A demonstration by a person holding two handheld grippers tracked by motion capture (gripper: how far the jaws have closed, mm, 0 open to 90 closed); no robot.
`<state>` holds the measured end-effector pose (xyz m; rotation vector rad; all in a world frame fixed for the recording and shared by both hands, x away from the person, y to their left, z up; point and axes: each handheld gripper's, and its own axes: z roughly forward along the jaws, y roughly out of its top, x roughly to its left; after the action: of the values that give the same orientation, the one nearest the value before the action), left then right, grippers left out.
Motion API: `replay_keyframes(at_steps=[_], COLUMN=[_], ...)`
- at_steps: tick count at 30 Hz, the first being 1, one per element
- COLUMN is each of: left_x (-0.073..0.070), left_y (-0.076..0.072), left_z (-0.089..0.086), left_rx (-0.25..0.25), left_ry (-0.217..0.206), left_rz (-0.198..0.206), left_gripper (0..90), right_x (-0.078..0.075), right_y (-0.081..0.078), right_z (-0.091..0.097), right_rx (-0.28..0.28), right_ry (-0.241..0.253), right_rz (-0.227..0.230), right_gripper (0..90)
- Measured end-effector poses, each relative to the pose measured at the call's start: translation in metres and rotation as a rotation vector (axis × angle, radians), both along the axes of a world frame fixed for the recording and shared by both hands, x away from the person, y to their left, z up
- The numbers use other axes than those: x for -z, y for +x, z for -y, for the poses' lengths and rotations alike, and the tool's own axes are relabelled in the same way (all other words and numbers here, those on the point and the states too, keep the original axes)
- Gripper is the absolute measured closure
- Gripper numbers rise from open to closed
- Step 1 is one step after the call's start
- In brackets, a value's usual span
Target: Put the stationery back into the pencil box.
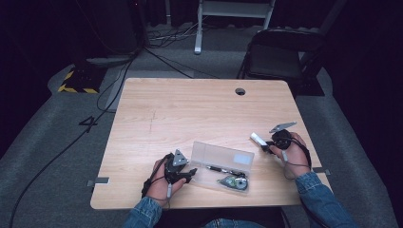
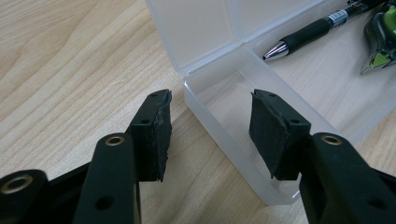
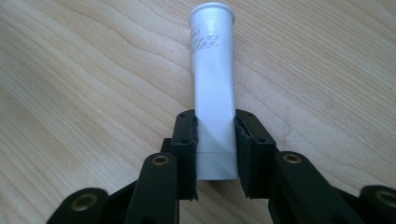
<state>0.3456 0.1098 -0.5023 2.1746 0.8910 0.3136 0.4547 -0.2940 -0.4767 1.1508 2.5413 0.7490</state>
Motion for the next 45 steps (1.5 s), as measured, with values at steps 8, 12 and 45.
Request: replay_keyframes(at_steps=[8,12,45], left_x=[0.000,0.000,0.000], left_y=[0.000,0.000,0.000], left_z=[0.000,0.000,0.000], left_rx=[0.000,0.001,0.001], left_ry=[0.000,0.000,0.000], left_rz=[-0.001,0.001,0.000], left_gripper=[49.0,48.9,48.9], right_x=[-0.007,-0.015,-0.082], right_y=[-0.002,-0.005,-0.053], right_z=[0.000,-0.001,-0.043], right_rx=[0.010,0.000,-0.235], right_ry=[-0.001,0.009,0.101], right_rz=[0.028,0.050,0.149], right_gripper=[71.6,71.6,71.6])
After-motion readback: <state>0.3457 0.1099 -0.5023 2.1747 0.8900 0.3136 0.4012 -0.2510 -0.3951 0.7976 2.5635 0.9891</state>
